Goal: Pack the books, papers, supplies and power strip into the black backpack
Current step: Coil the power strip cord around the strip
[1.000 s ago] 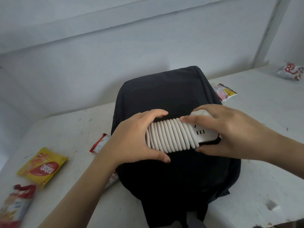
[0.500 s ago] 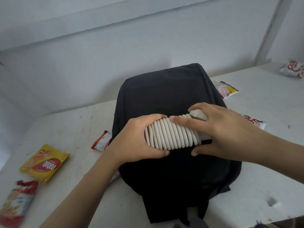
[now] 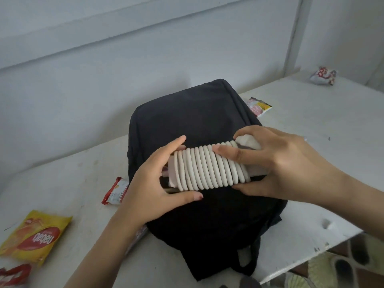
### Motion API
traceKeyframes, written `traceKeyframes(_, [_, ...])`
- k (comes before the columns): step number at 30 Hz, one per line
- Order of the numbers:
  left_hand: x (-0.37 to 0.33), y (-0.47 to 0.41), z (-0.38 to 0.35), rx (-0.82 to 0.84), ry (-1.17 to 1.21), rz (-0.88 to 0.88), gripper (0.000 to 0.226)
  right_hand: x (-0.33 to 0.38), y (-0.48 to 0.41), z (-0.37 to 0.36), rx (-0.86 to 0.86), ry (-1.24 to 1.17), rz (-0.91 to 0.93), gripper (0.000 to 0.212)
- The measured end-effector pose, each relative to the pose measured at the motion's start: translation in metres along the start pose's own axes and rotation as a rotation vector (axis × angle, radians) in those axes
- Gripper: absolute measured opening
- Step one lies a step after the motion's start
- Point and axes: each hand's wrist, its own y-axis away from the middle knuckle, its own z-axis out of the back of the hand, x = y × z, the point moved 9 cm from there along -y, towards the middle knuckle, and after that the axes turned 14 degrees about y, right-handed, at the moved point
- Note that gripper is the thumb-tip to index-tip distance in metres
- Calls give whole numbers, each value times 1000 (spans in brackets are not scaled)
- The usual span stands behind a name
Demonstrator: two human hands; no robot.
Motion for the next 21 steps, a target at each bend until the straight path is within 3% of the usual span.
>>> traceKeyframes(3, [16,13,6,-21,88,42,99,-4,13,9,3,52,-116,62])
traceKeyframes(7, [29,33,-2,101,14,34,83,-7,38,22,6,133,-281,65])
traceKeyframes(14, [18,55,-23,337,-82,-195,88,11,68,42,14,221,-541,67])
traceKeyframes(21, [7,57,-13,246,49,-342,50,41,98,53,4,246,-750,68])
